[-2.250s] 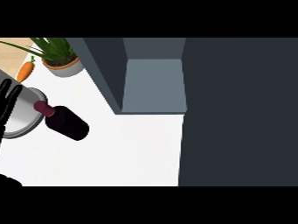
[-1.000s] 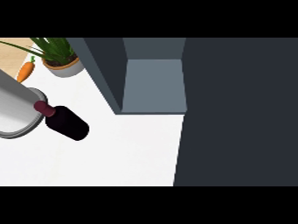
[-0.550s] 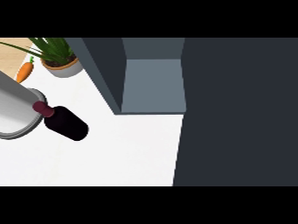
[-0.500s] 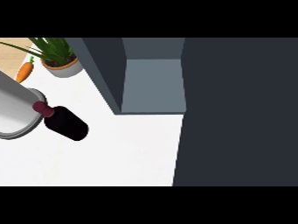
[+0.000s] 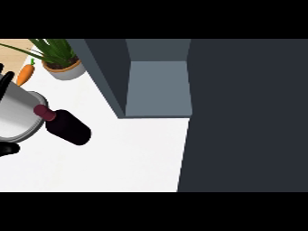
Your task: Pick up the wine, place it into the cabinet and close the cabinet
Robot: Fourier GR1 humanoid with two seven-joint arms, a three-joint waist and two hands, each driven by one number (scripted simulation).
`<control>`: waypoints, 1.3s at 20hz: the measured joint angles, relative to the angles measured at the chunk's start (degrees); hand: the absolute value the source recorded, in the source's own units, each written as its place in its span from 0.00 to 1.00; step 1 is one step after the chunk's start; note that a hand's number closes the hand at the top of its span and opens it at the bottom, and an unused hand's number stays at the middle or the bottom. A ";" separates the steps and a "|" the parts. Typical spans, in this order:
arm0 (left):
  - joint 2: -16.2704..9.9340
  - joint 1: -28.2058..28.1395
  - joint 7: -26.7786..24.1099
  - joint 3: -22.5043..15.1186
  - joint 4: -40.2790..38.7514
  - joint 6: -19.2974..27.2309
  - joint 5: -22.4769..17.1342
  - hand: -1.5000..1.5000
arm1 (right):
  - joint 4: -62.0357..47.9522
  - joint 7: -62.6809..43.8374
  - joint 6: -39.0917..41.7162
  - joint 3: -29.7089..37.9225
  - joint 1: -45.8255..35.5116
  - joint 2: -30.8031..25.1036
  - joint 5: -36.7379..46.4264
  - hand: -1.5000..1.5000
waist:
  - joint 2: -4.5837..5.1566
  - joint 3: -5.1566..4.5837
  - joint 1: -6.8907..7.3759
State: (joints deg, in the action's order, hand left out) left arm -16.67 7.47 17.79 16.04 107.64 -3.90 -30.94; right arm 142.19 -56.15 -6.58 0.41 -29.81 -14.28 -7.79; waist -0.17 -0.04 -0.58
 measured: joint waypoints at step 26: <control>3.76 -4.02 -24.70 -0.76 -29.43 -12.08 11.82 0.00 | -0.64 -1.74 -1.15 1.26 -4.07 -0.16 0.30 0.00 | 0.09 0.00 0.10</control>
State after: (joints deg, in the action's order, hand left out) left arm -12.91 3.45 -6.91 15.28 78.21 -15.99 -19.12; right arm 141.56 -57.89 -7.73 1.67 -33.88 -14.44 -7.48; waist -0.08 -0.04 -0.48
